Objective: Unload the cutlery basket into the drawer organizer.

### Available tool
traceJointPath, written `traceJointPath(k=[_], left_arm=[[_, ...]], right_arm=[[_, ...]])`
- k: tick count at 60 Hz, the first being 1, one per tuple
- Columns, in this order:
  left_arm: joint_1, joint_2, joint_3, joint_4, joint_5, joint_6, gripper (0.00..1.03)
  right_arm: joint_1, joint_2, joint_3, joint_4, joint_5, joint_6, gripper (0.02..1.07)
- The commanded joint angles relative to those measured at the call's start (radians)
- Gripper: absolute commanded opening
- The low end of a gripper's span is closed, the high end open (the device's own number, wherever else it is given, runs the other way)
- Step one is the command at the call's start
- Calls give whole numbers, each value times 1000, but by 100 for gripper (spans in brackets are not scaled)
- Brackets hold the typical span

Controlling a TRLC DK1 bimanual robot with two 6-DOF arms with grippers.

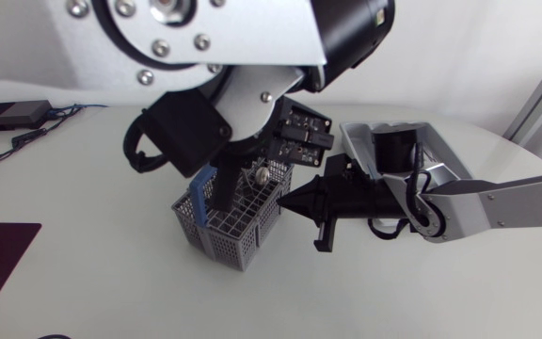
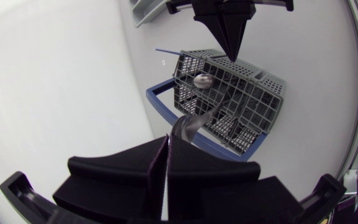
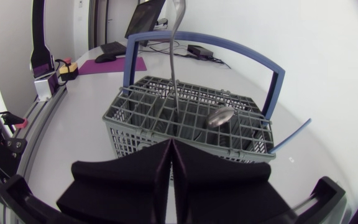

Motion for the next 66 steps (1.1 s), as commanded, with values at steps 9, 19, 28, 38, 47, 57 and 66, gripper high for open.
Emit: traceJointPath(k=[9,19,28,38,47,57,66], left_arm=[[-25,52,97,-49,-34,-26,6],[-39,71,120,-64,-52,-26,6],[-45,86,158,-93,-61,-24,6],[-57,86,182,-118,-78,-30,6],[-65,83,186,-132,-84,-33,6],[-66,83,221,-161,-94,-32,6],[-69,74,255,-179,-103,-30,6]], right_arm=[[17,52,29,67,-23,43,7],[27,80,31,113,-34,55,7],[30,103,35,141,-37,71,7],[43,129,51,150,-38,71,7],[52,143,54,158,-37,71,7],[49,143,51,162,-37,71,7],[33,100,32,164,-37,71,7]])
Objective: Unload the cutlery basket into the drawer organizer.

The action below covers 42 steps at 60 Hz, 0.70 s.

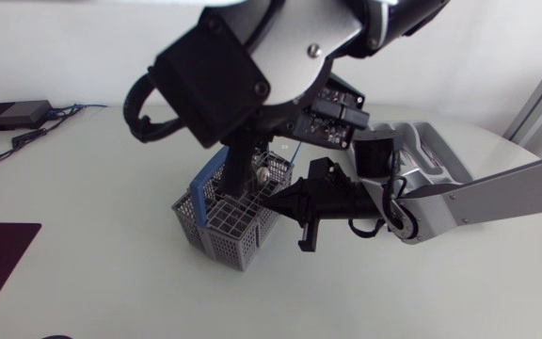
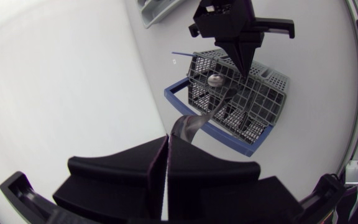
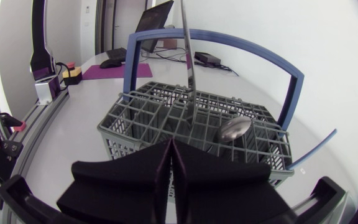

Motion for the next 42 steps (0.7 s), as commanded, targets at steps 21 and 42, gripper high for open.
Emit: traceJointPath(k=[21,42], left_arm=[[-6,-27,133,-16,14,-147,6],[103,26,258,9,281,-343,6]], right_arm=[[-137,-495,-234,-8,119,-37,33],[-152,-806,-288,-141,326,-99,51]])
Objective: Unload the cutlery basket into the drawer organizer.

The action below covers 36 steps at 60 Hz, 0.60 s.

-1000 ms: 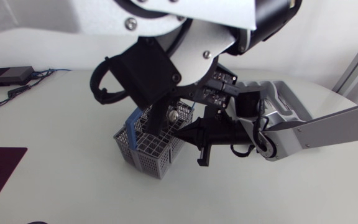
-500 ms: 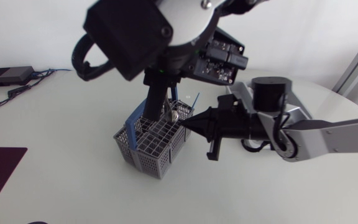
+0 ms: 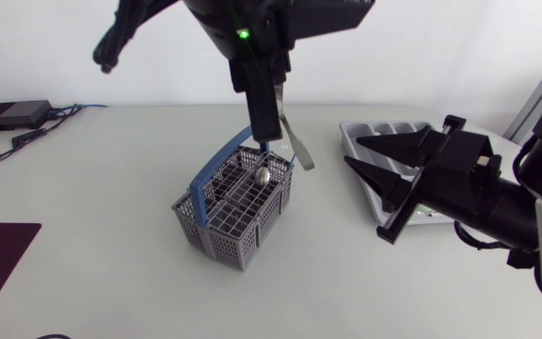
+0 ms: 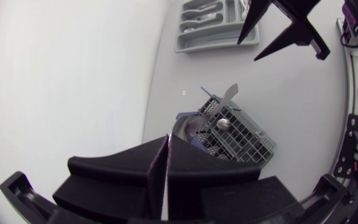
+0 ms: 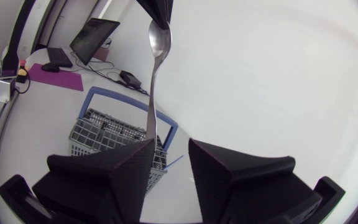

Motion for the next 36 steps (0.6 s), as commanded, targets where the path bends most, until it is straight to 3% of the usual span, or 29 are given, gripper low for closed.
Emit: traceJointPath(k=[1,14,23,26,36], left_arm=[[29,32,56,3,51,-64,6],[159,132,162,-6,332,-157,6],[198,239,291,-80,468,-228,6],[218,291,355,-126,548,-260,6],[232,359,440,-175,637,-300,6]], right_arm=[[15,-23,-9,-19,39,-15,51],[114,-34,28,-41,183,-32,51],[159,23,70,-41,250,-56,51],[171,44,77,-30,270,-69,51],[188,125,99,13,313,-92,51]])
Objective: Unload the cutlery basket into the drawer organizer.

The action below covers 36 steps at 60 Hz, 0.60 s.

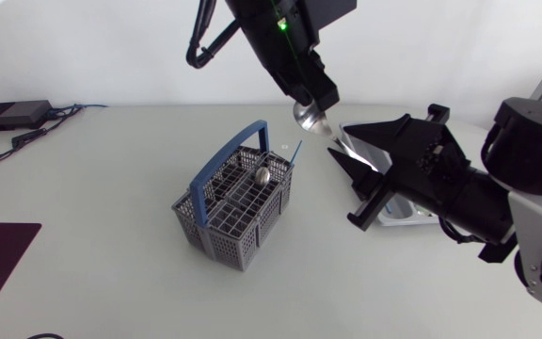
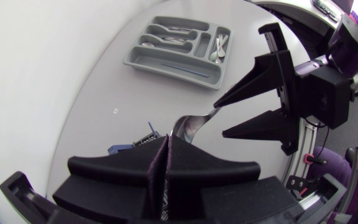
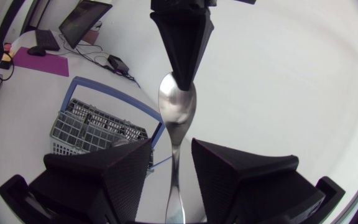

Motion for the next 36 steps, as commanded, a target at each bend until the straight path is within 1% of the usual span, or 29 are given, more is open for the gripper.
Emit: traceJointPath(k=[1,6,14,17,25,31,33,36], left_arm=[[12,34,61,-26,35,-48,6],[27,49,84,-46,69,-57,6],[36,55,87,-63,75,-57,6],[38,58,92,-68,78,-57,6],[42,64,112,-83,88,-55,6],[44,69,112,-89,94,-54,6],[46,70,112,-92,95,-54,6],[46,72,112,-94,95,-54,6]], right_arm=[[12,47,25,38,23,-30,51],[10,83,23,66,32,-56,51],[7,101,31,69,48,-82,51],[5,104,37,69,56,-92,47],[-1,121,46,69,59,-96,46],[-1,127,51,70,60,-101,38],[-1,129,54,70,60,-101,38],[1,130,59,70,62,-105,31]])
